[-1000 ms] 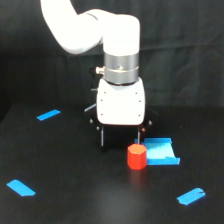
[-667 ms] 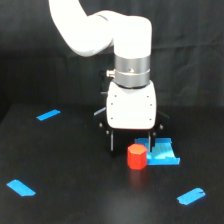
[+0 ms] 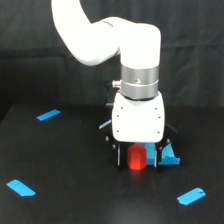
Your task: Pick up the red object from the table
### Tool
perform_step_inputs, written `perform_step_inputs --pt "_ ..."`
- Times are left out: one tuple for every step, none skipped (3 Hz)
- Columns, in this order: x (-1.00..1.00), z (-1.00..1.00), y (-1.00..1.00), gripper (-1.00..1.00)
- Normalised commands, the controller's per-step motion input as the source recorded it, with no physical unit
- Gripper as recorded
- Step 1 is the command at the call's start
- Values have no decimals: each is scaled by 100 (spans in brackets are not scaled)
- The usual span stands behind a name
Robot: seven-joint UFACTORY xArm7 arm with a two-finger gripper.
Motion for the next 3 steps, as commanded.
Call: perform_step_inputs --pt "-1 60 -2 -99" --pt "-10 30 14 -99" --pt "-7 85 14 -94"
